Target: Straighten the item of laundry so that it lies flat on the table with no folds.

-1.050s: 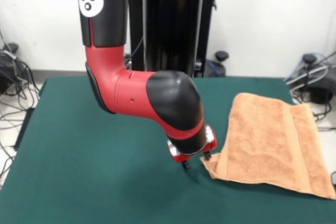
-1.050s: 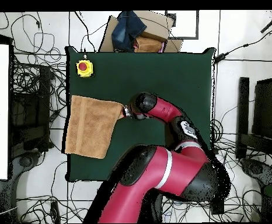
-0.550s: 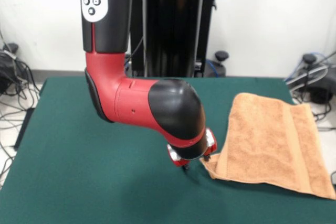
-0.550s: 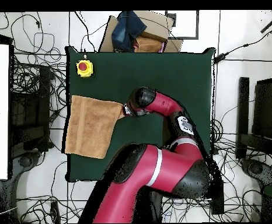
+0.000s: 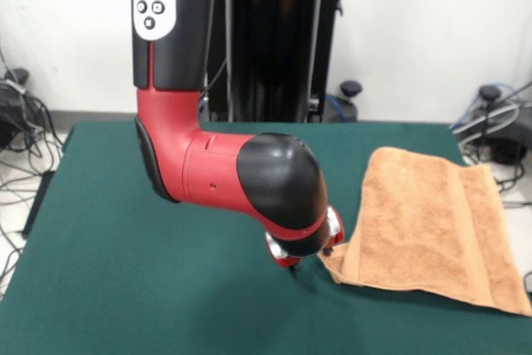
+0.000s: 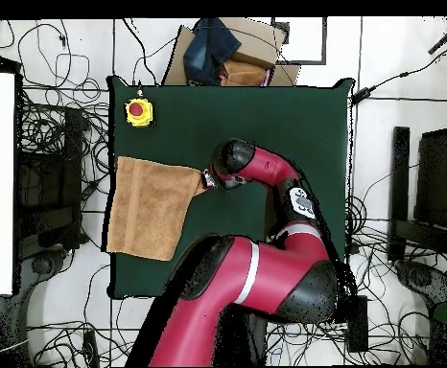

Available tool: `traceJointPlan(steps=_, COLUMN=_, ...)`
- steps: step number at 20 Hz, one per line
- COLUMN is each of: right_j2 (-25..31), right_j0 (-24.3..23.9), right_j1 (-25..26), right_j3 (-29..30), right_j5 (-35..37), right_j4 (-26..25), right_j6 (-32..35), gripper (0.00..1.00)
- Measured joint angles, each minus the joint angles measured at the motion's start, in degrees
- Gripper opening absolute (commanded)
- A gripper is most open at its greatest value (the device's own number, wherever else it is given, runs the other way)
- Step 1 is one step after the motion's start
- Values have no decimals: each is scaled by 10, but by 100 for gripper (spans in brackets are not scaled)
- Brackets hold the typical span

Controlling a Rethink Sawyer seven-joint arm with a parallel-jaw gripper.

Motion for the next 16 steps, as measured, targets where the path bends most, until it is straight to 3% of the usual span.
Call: traceJointPlan(steps=16, right_j2=9, right_j0=-8, right_j1=11, right_j3=-21, right_j5=31, right_j4=1, right_j6=0, gripper=100)
